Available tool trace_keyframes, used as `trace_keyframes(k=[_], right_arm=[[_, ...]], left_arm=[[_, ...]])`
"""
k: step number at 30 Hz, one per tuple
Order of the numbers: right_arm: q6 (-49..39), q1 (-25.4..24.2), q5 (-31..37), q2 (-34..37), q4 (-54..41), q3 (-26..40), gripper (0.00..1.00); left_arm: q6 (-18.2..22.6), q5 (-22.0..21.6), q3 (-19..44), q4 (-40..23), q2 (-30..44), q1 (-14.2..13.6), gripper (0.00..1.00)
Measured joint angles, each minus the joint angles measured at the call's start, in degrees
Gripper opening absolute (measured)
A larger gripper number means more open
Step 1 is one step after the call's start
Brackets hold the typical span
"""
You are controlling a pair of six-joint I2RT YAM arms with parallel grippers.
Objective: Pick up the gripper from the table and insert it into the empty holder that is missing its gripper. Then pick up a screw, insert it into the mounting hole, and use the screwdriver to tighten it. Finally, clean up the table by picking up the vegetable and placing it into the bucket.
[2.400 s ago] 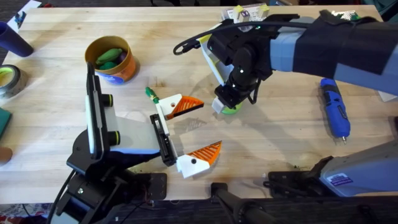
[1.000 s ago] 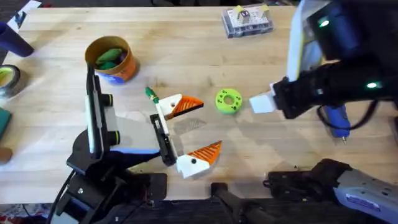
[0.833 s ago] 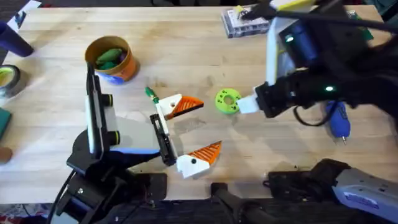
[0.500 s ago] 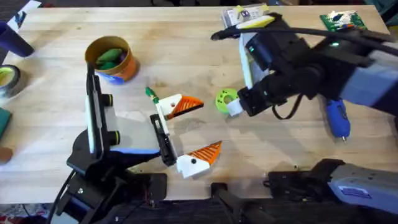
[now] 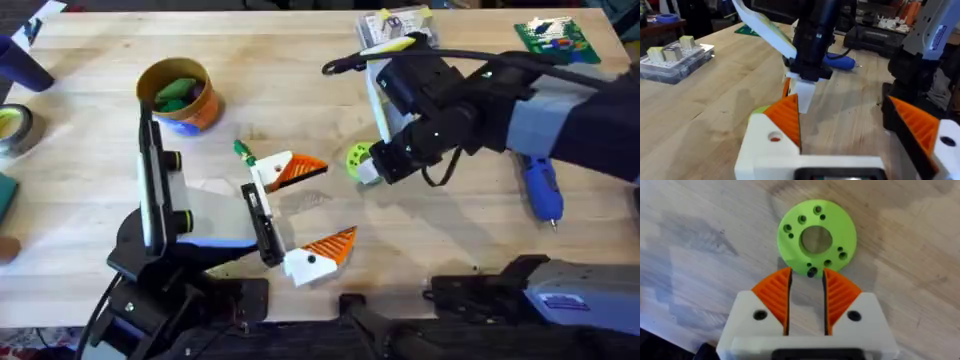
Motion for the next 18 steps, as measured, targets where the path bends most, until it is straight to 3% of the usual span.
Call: trace_keyframes(k=[7, 18], right_arm=[[-0.1, 0.0, 1.1, 0.0, 0.0, 0.0, 0.217], [-0.1, 0.0, 1.6, 0.2, 0.0, 0.0, 0.213]], left_arm=[[0.0, 0.0, 0.0, 0.0, 0.0, 0.0, 0.994], [0.0, 0.0, 0.0, 0.0, 0.0, 0.0, 0.995]])
